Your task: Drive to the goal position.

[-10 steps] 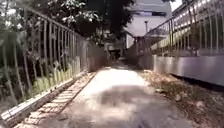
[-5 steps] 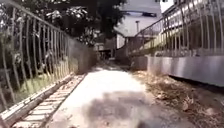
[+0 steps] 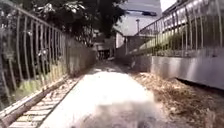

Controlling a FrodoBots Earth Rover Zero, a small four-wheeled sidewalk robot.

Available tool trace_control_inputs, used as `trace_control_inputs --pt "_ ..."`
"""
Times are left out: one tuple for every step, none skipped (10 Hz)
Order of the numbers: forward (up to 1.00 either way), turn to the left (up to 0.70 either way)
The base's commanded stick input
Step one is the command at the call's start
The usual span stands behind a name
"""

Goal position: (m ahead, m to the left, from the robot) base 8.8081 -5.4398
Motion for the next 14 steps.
trace_control_inputs --pt "0.70 0.00" --pt "0.70 0.00" --pt "0.70 0.00" --pt "0.70 0.00" --pt "0.70 0.00" --pt "0.70 0.00" --pt "0.70 0.00" --pt "0.70 0.00" --pt "0.70 0.00" --pt "0.70 0.00" --pt "0.70 0.00" --pt "0.70 0.00" --pt "0.70 0.02" --pt "0.70 0.02"
